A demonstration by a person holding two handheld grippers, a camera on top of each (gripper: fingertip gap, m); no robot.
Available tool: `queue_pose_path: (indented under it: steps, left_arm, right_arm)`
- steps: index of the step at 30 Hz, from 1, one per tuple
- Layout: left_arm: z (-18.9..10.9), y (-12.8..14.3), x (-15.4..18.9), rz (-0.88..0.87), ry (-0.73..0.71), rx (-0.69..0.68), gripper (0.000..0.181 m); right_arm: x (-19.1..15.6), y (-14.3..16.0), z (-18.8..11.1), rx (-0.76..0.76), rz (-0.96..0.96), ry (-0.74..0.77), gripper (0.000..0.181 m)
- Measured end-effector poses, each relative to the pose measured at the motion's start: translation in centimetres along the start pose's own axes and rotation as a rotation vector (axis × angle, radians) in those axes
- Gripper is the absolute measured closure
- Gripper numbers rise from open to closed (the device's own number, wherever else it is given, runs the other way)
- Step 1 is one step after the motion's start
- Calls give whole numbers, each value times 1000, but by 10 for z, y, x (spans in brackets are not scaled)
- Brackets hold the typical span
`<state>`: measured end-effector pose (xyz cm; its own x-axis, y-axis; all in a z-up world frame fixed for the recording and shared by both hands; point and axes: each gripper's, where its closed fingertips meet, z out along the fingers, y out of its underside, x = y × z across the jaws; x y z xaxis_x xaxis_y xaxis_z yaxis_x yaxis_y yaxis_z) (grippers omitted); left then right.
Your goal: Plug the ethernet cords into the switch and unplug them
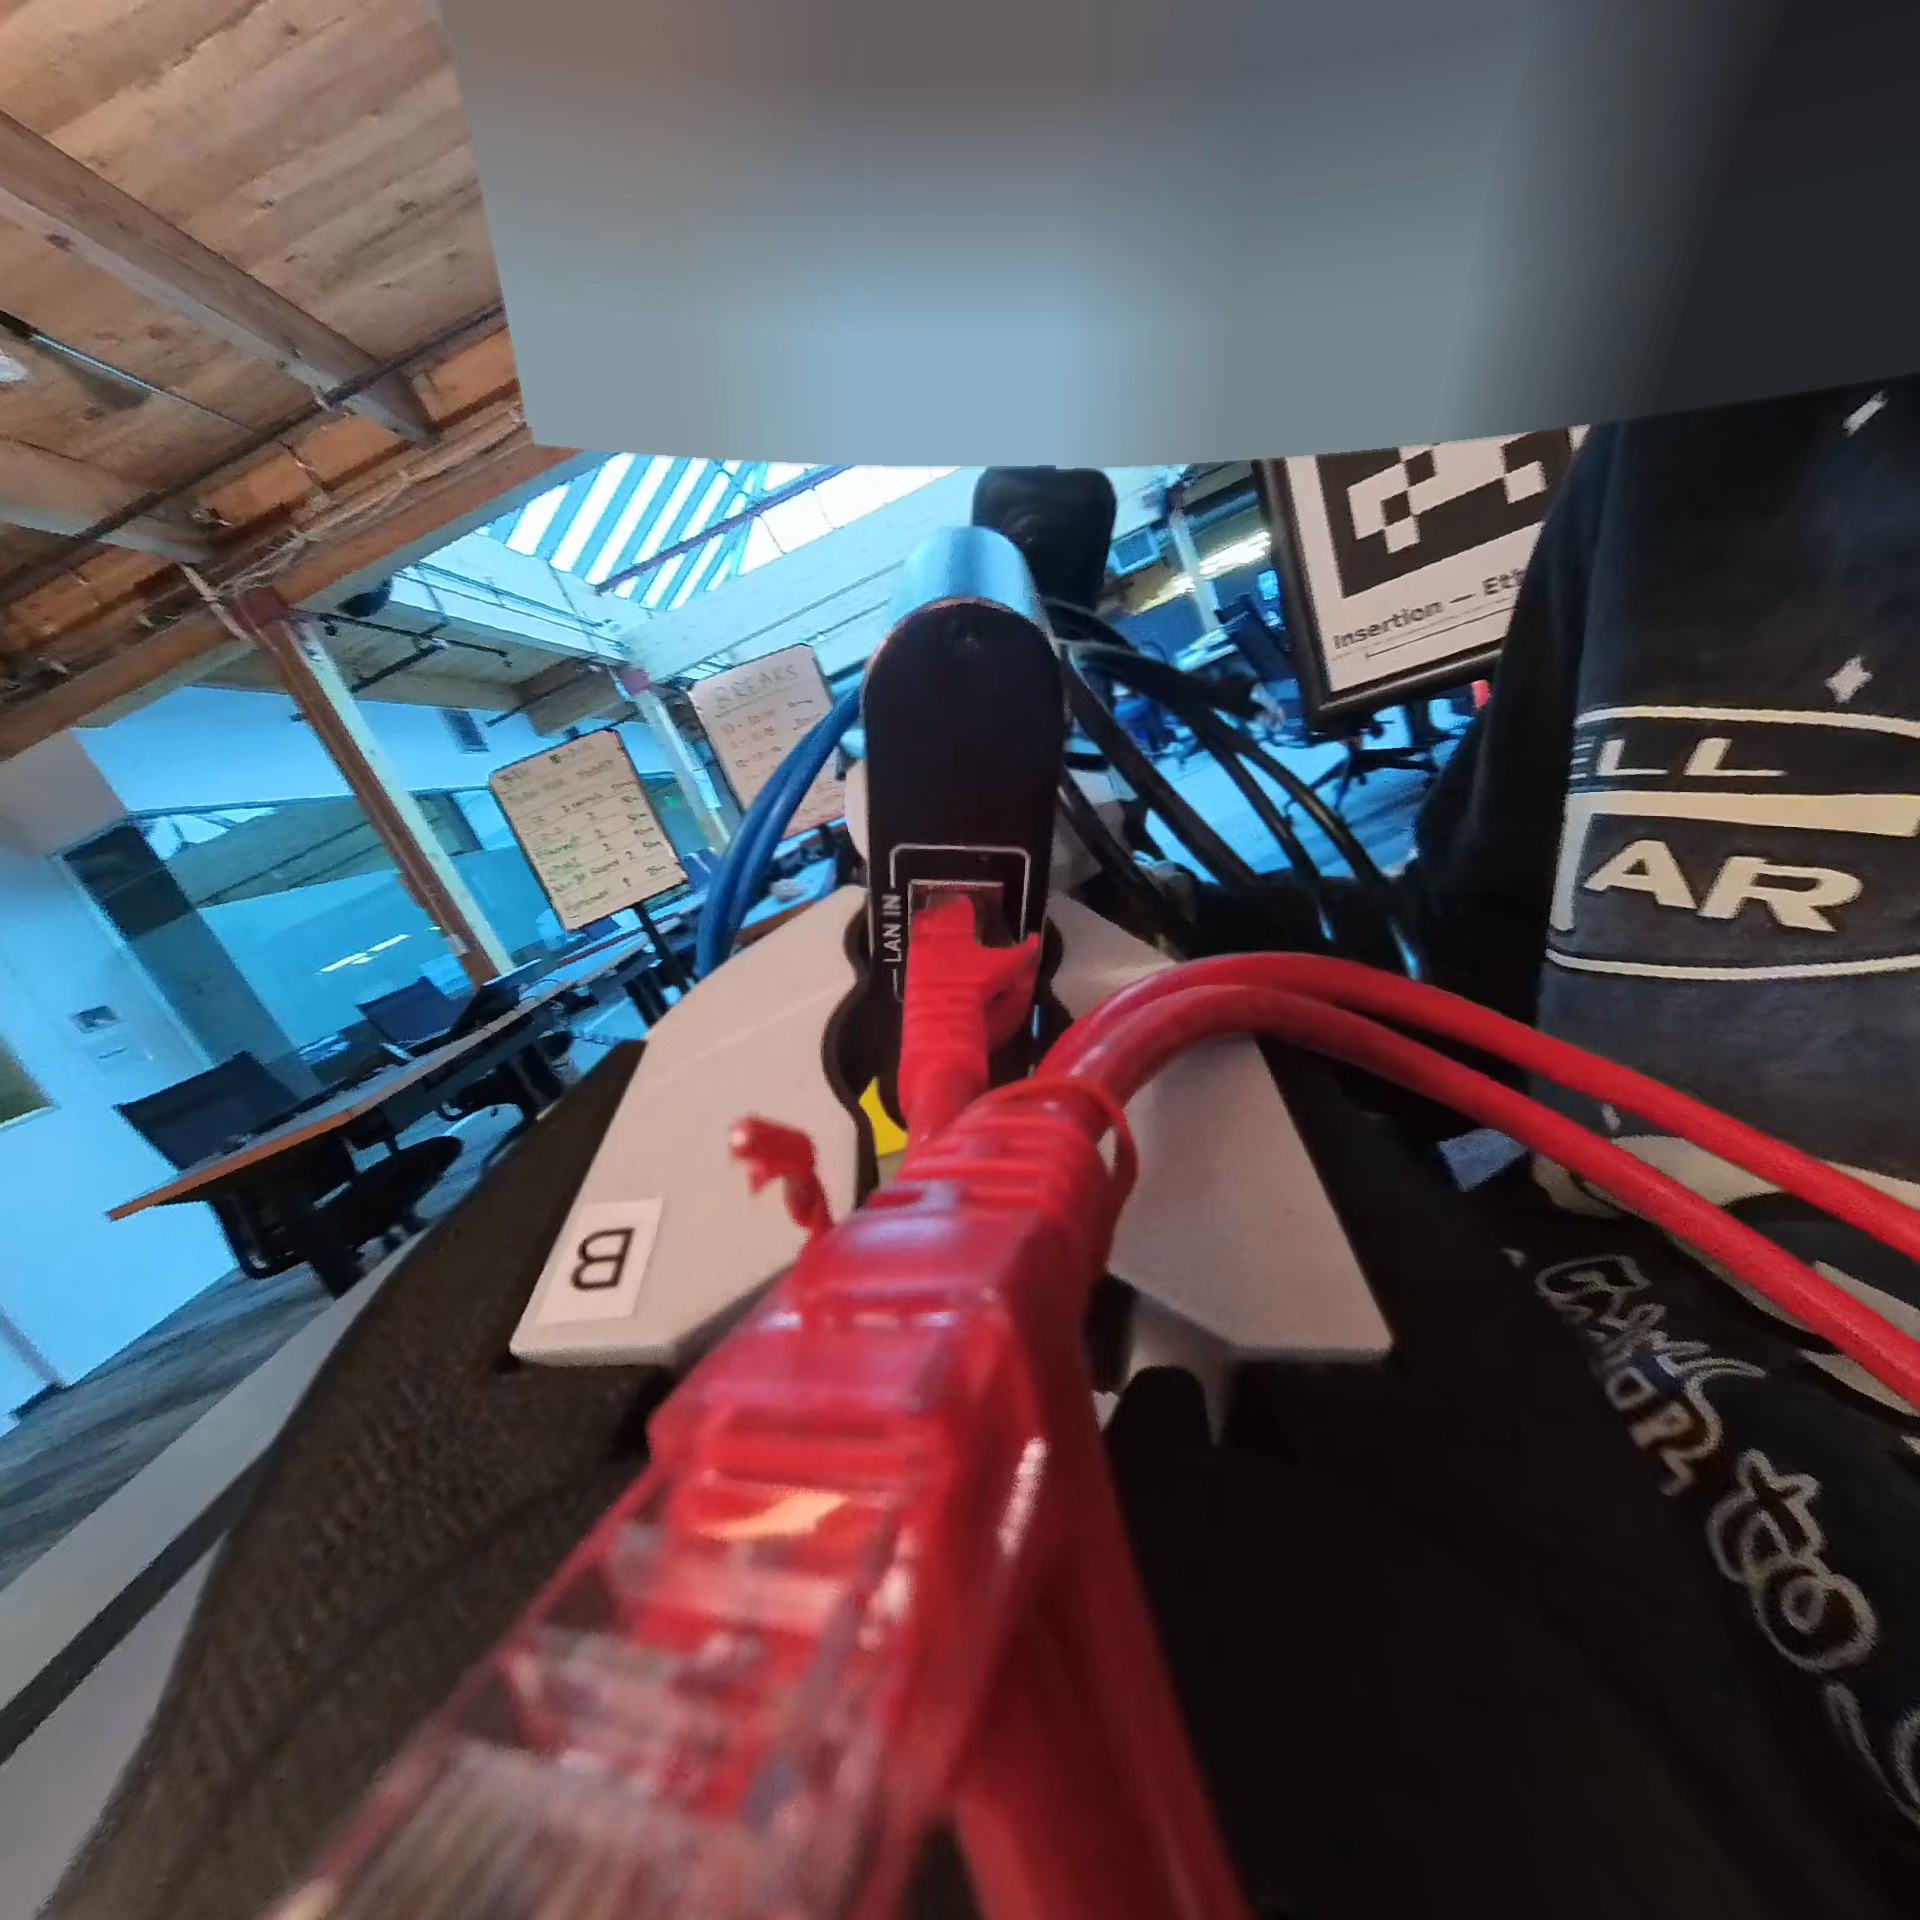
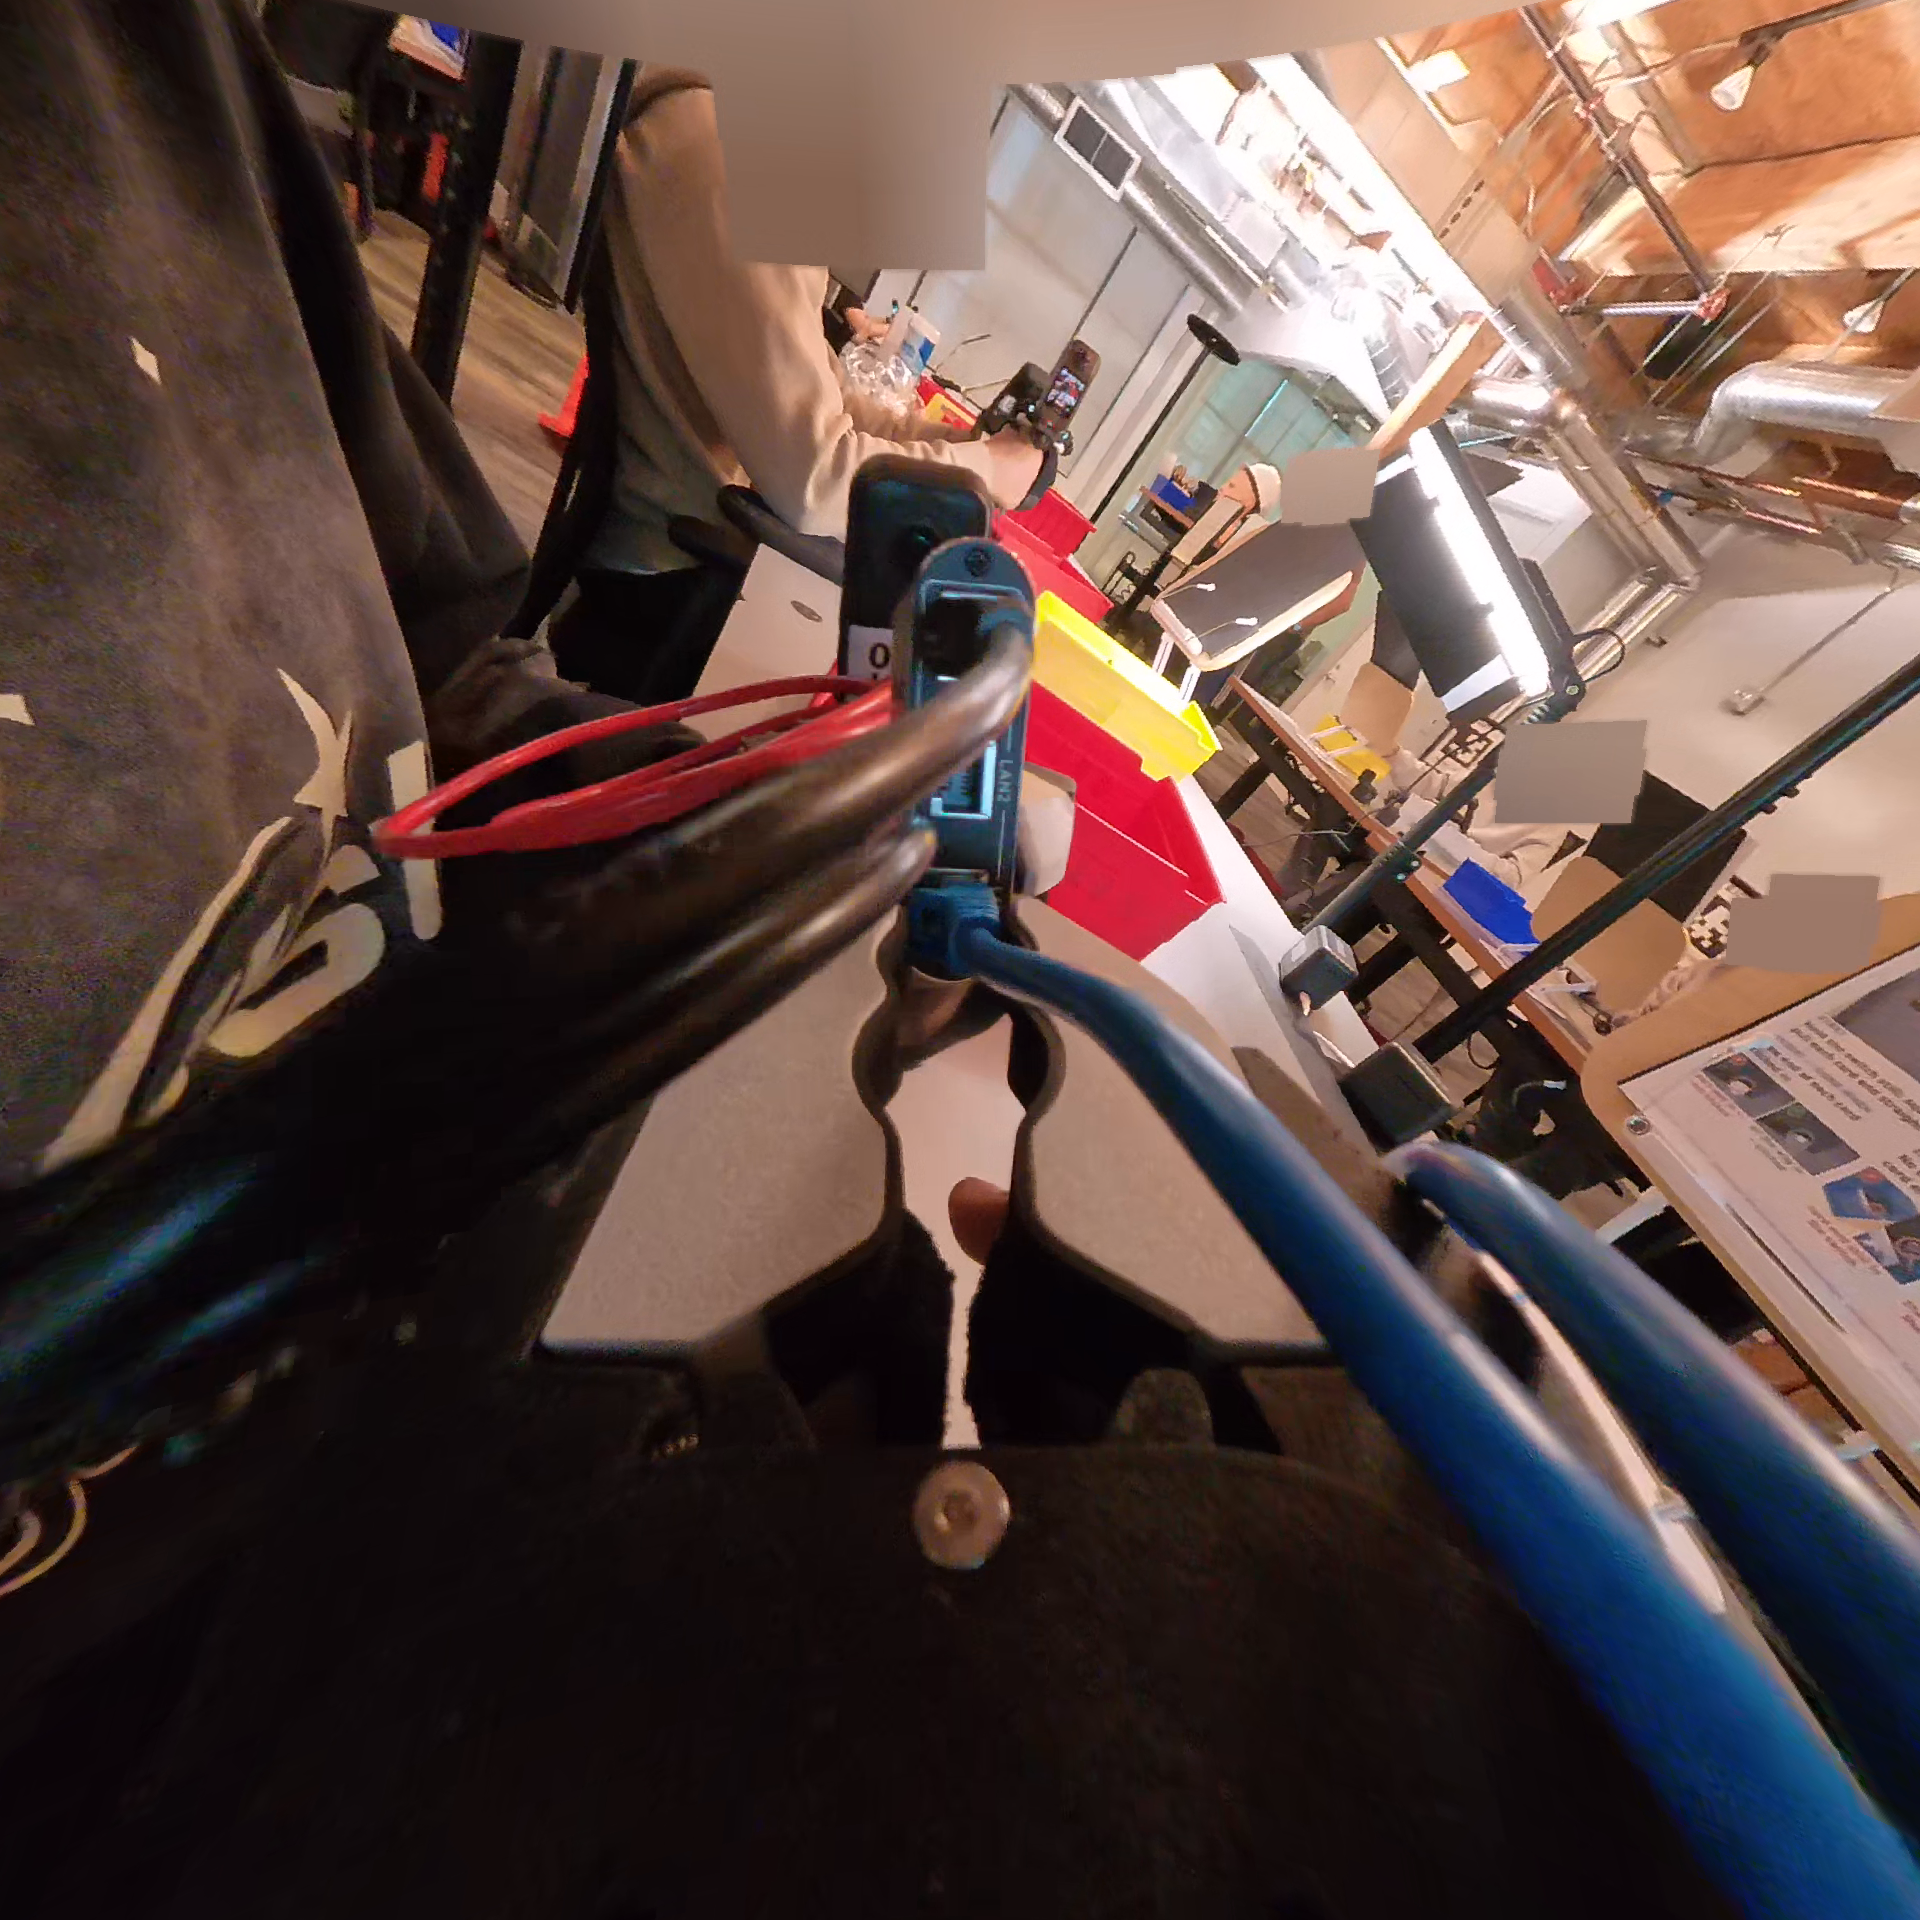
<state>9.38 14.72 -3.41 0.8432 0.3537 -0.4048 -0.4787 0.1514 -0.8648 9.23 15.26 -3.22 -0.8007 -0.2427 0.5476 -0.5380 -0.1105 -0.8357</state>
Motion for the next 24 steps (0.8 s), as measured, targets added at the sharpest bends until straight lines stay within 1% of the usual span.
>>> queue_pose_path:
  steps: [1,3,5,6,8,11,15,21,24]
  left_arm:
    - [1,0,0,5,-11,3,154]
    - [3,-1,1,6,-14,1,151]
    - [2,-1,-2,2,-23,-3,151]
    - [2,0,-4,-16,-28,-5,152]
    - [0,4,-9,-50,-50,-25,154]
    - [-2,9,-14,-31,-81,-51,154]
    - [-5,7,-17,-8,-101,-43,154]
    - [-6,9,-22,7,-144,-59,154]
    - [-7,9,-24,-15,-150,-58,154]
  right_arm:
    - [0,1,0,0,-3,-2,167]
    - [-1,1,0,2,-13,0,167]
    - [2,2,1,2,-5,17,167]
    - [4,4,2,1,3,31,174]
    - [10,7,4,-7,3,72,151]
    - [16,10,6,-15,-14,113,116]
    - [20,8,9,-14,-43,164,122]
    - [27,11,9,-21,-31,203,163]
    - [29,13,9,-29,-30,219,162]
